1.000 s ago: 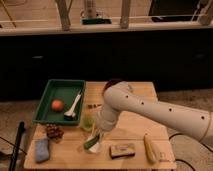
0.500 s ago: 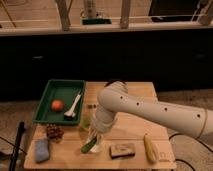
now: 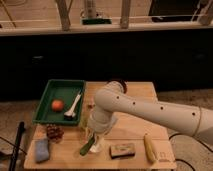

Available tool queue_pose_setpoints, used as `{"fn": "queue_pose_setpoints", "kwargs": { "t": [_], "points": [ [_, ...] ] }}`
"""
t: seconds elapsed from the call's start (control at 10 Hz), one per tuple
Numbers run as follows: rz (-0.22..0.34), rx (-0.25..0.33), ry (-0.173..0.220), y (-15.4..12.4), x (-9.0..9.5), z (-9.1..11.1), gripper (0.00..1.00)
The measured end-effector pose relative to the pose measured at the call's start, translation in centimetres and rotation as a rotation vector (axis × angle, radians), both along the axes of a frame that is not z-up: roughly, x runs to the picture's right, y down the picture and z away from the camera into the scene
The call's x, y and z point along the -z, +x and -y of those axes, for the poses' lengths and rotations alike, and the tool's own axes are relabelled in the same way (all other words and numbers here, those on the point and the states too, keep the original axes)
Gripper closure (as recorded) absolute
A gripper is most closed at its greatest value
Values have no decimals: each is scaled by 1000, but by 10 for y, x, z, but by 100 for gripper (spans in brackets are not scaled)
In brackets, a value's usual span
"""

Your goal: Place pepper in paper cup

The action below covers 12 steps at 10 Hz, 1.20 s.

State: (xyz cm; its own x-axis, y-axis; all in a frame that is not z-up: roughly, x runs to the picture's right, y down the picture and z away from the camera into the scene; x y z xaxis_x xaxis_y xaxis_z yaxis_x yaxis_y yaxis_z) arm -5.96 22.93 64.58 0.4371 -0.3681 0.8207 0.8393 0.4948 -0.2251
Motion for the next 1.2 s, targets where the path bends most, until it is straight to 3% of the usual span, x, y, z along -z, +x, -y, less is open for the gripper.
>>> {"fn": "queue_pose_setpoints", "kwargs": {
  "t": [0.4, 1.2],
  "points": [
    [58, 54, 9, -3, -1, -1, 100],
    [77, 85, 10, 2, -5, 2, 100]
  ]
}}
